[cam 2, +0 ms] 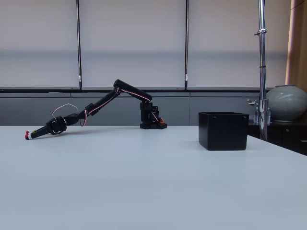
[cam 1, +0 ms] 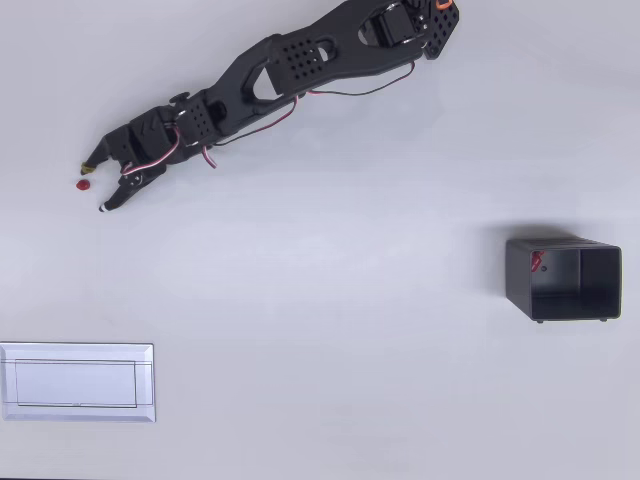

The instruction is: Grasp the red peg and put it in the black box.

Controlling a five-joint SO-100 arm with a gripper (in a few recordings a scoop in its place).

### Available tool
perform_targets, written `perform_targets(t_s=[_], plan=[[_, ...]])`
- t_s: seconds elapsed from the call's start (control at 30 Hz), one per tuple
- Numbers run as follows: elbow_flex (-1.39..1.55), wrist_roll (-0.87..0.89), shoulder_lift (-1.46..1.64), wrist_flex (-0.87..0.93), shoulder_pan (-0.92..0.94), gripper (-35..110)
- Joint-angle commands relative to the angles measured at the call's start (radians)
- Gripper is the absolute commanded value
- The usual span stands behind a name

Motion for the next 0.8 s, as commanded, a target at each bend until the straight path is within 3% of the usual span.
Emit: perform_targets(t_s=[0.0, 0.47, 0.77], plan=[[0.089, 0.008, 0.055, 0.023, 0.038, 25], [0.120, -0.043, 0.091, 0.000, 0.034, 25], [0.169, -0.040, 0.072, 0.156, 0.034, 25]])
